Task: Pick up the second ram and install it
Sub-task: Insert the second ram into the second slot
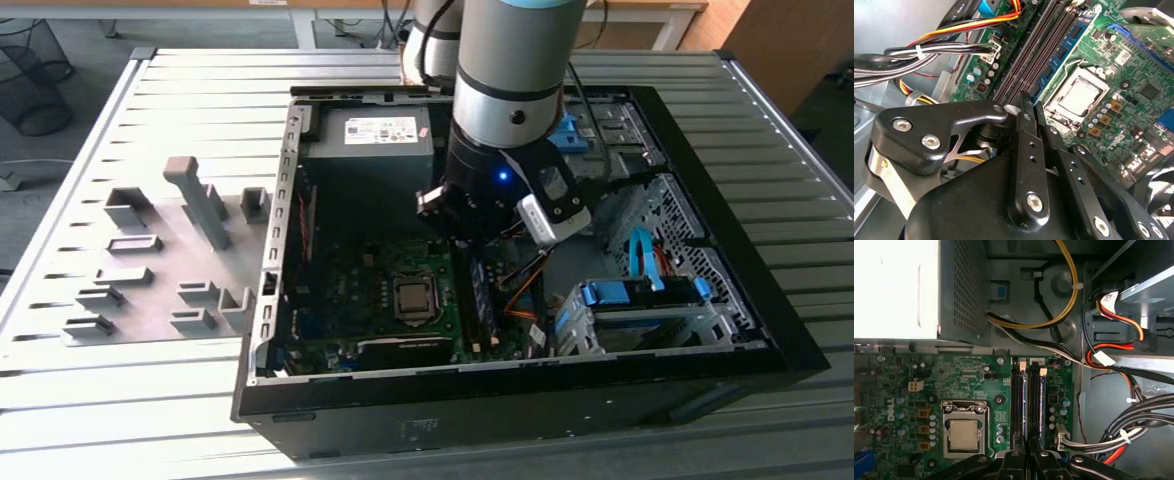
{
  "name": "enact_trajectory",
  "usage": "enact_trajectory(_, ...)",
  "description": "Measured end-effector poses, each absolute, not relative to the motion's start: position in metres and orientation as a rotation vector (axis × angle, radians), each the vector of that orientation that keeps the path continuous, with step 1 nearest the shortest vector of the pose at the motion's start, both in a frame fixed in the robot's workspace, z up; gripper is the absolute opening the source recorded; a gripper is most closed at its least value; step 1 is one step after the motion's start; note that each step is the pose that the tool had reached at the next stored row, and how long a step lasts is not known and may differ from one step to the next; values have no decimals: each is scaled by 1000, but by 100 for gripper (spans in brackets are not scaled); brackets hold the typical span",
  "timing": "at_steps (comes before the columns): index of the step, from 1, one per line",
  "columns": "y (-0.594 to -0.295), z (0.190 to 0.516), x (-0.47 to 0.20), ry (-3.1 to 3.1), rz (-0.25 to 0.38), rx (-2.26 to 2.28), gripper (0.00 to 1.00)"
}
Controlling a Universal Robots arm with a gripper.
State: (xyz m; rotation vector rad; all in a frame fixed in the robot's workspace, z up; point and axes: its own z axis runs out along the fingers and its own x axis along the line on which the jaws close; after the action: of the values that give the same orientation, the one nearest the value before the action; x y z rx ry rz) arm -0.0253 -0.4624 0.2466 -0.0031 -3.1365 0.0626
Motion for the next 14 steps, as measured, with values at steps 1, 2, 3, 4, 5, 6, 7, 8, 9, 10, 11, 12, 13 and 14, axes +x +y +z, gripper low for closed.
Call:
enact_trajectory(1,-462,245,-25,-3136,62,-3,14)
enact_trajectory(2,-462,245,-25,-3136,63,-3,14)
enact_trajectory(3,-462,245,-25,-3136,63,-3,14)
enact_trajectory(4,-462,245,-25,-3136,63,-3,14)
enact_trajectory(5,-462,245,-25,-3136,63,-3,14)
enact_trajectory(6,-462,245,-25,-3136,63,-3,14)
enact_trajectory(7,-462,244,-25,-3137,62,-3,14)
enact_trajectory(8,-462,243,-25,-3136,62,-3,14)
enact_trajectory(9,-462,241,-25,-3137,62,-3,14)
enact_trajectory(10,-462,240,-25,-3137,62,-3,14)
enact_trajectory(11,-462,238,-25,-3136,62,-3,14)
enact_trajectory(12,-462,236,-25,-3137,62,-3,14)
enact_trajectory(13,-462,235,-25,-3136,62,-3,14)
enact_trajectory(14,-462,234,-25,-3136,61,-3,14)
